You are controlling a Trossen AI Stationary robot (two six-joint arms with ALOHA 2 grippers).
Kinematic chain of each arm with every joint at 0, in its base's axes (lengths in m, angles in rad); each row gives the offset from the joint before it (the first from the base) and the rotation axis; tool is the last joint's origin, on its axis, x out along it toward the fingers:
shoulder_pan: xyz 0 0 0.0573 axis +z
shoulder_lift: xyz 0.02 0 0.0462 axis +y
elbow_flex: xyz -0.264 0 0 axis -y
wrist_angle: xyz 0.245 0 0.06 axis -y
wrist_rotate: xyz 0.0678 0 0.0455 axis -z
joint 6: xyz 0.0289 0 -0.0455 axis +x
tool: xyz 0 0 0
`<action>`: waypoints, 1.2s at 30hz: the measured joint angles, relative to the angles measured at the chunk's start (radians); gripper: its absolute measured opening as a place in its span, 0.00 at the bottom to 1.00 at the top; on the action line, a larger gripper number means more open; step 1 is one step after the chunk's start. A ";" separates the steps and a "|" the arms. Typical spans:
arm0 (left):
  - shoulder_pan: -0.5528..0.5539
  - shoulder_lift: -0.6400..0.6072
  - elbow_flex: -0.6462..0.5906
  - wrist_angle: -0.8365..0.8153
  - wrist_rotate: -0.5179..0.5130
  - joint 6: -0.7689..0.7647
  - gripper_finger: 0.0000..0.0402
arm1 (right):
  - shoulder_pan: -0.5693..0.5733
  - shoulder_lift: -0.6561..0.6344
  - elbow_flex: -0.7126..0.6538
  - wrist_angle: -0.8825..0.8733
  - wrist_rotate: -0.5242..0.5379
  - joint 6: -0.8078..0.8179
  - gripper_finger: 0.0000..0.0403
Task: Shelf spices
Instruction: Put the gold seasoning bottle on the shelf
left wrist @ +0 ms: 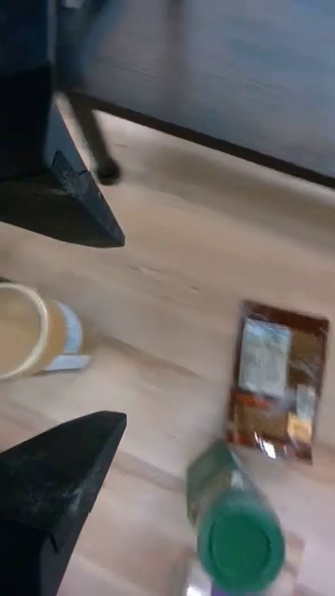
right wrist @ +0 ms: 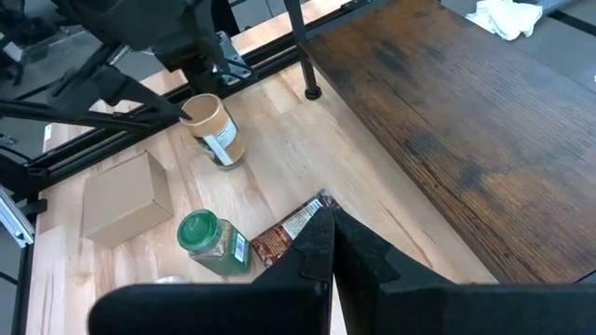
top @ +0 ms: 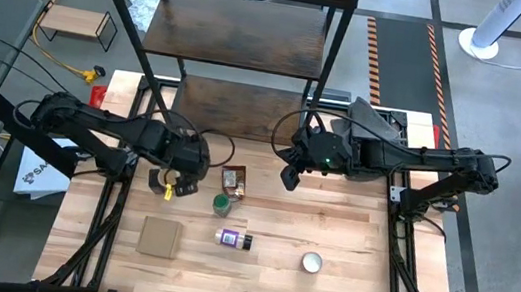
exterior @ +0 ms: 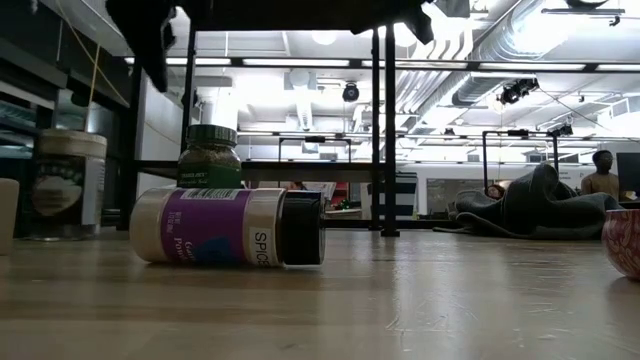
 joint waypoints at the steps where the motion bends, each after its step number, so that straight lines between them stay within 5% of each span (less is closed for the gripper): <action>1: 0.000 0.000 0.000 0.010 0.005 0.039 0.74 | 0.000 0.000 0.000 0.000 0.000 0.000 0.00; 9: 0.000 0.002 0.000 0.032 0.024 0.127 0.74 | 0.000 0.000 0.000 0.000 0.000 -0.010 0.00; 16: 0.024 0.003 0.000 -0.004 0.182 0.027 0.78 | 0.000 0.000 0.000 -0.001 -0.001 -0.045 0.00; 26: 0.013 0.003 -0.003 -0.142 0.117 -0.175 0.87 | 0.000 0.000 0.000 -0.007 -0.009 -0.038 0.00; 36: -0.020 -0.120 -0.246 -0.106 0.169 -0.247 0.87 | 0.000 0.000 0.000 -0.009 -0.011 -0.004 0.00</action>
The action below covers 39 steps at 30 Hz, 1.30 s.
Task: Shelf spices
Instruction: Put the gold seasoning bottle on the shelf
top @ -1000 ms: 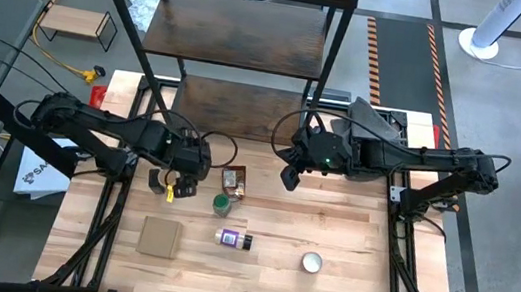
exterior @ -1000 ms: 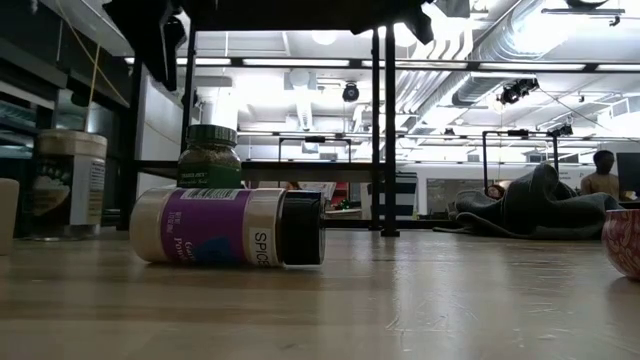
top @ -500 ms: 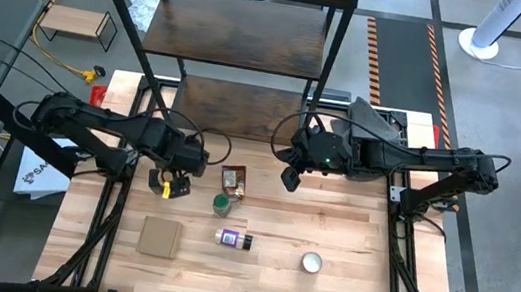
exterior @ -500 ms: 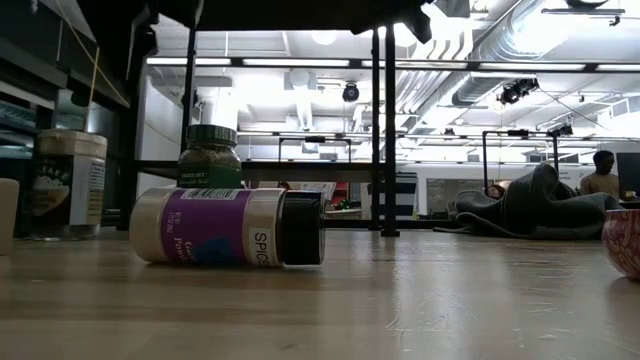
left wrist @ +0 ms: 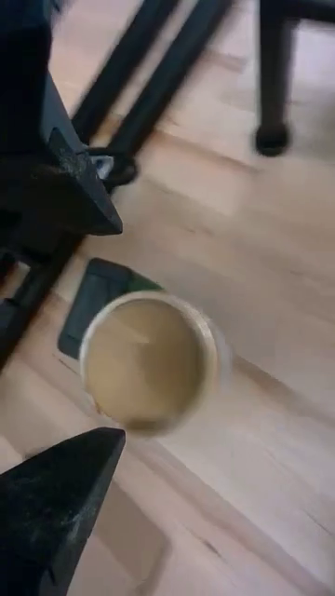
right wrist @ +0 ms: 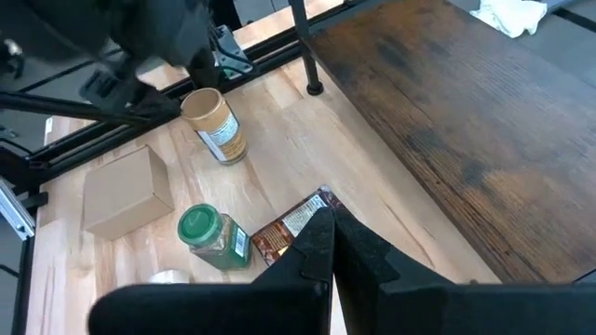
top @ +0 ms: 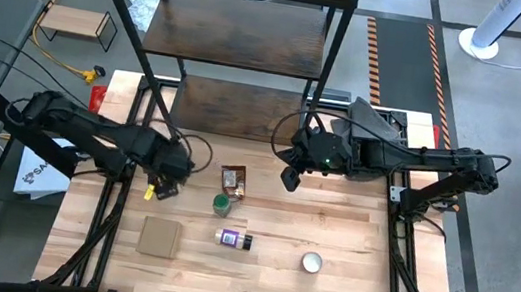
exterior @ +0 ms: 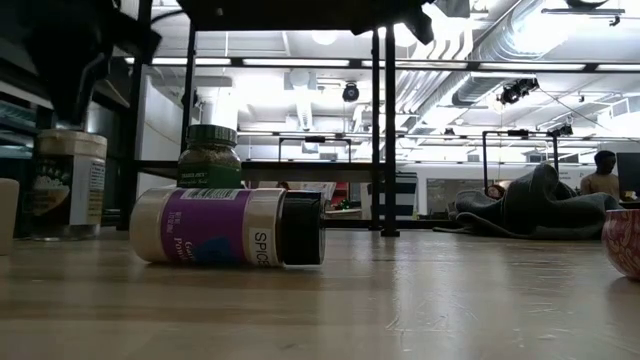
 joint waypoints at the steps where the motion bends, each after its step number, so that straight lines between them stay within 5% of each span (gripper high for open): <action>1: 0.000 -0.024 0.003 0.010 -0.007 0.001 0.87 | 0.000 0.000 0.000 0.000 0.000 0.002 0.00; 19: 0.042 -0.122 -0.108 0.143 0.081 0.090 0.87 | -0.033 0.000 0.000 0.011 0.005 0.055 0.00; 25: 0.038 -0.111 -0.108 0.232 0.081 0.201 0.87 | -0.033 0.000 0.000 0.014 0.004 0.055 0.00; 39: 0.037 -0.008 -0.108 0.160 0.059 0.193 0.87 | -0.033 0.000 0.000 0.013 0.004 0.056 0.00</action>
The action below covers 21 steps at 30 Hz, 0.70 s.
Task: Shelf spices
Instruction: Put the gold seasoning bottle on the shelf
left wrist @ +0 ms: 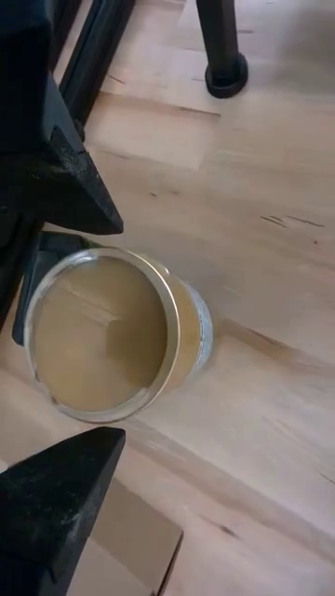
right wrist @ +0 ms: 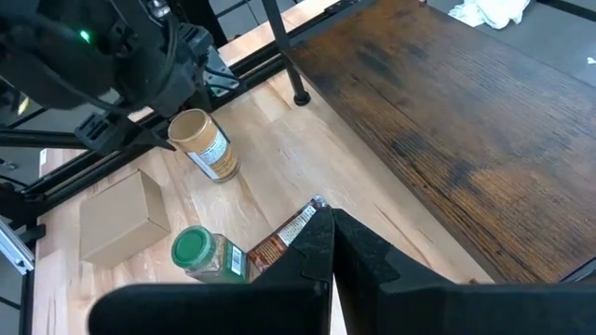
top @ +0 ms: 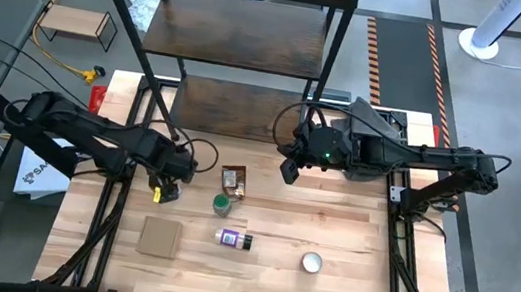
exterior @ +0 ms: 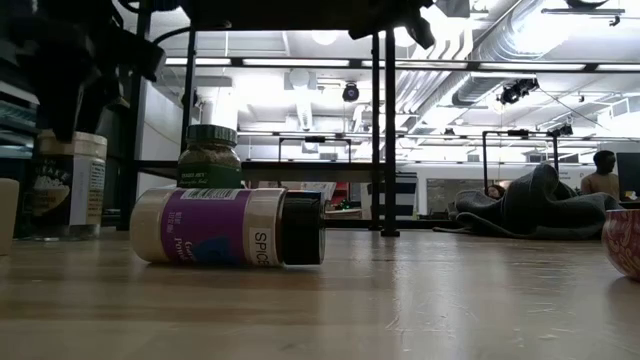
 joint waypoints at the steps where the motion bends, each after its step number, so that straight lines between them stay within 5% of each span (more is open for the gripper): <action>1: 0.000 0.009 0.000 0.000 0.000 0.000 0.87 | 0.000 0.000 0.000 0.000 0.000 0.000 0.00; 21: -0.084 0.053 -0.001 -0.029 -0.039 -0.134 0.67 | 0.000 0.000 0.000 -0.006 0.000 -0.007 0.00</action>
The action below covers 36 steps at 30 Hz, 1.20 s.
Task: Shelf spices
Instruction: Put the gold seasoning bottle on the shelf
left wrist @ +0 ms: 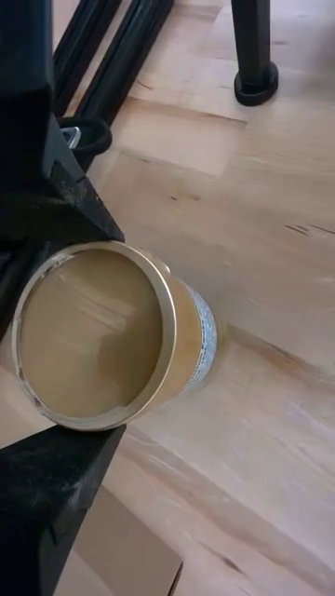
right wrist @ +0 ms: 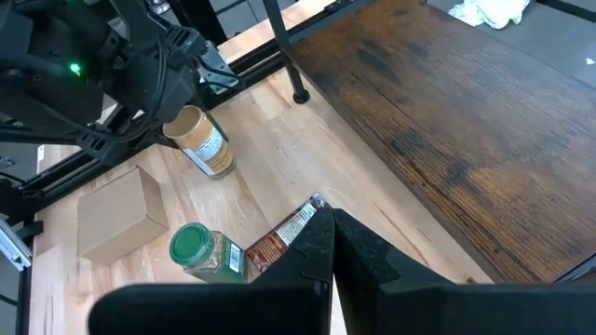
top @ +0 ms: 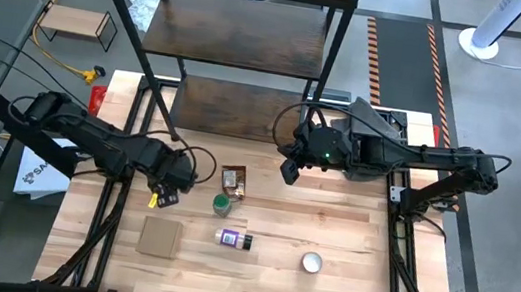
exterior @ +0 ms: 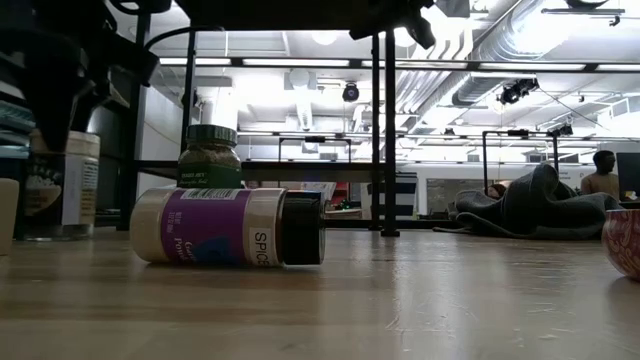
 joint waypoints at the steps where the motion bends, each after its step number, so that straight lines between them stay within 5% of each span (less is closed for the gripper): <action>1: -0.003 0.000 0.000 0.001 -0.003 0.000 0.67 | 0.000 0.000 0.000 0.000 0.000 0.000 0.00; 6: -0.023 -0.002 0.051 0.005 -0.077 -0.051 0.67 | 0.000 0.000 0.000 -0.006 0.000 0.001 0.00; 14: -0.051 -0.042 0.289 0.034 -0.500 -0.127 0.67 | 0.000 0.000 0.000 -0.015 0.000 0.000 0.00; 25: 0.224 -0.011 0.526 -0.097 -0.477 0.030 0.67 | 0.000 0.000 0.000 -0.014 0.000 -0.002 0.00; 31: 0.410 0.032 0.545 -0.169 -0.354 0.156 0.67 | 0.000 0.000 0.000 -0.014 0.000 -0.002 0.00; 36: 0.502 0.087 0.545 -0.162 -0.349 0.252 0.67 | 0.000 0.000 0.000 -0.013 0.000 -0.002 0.00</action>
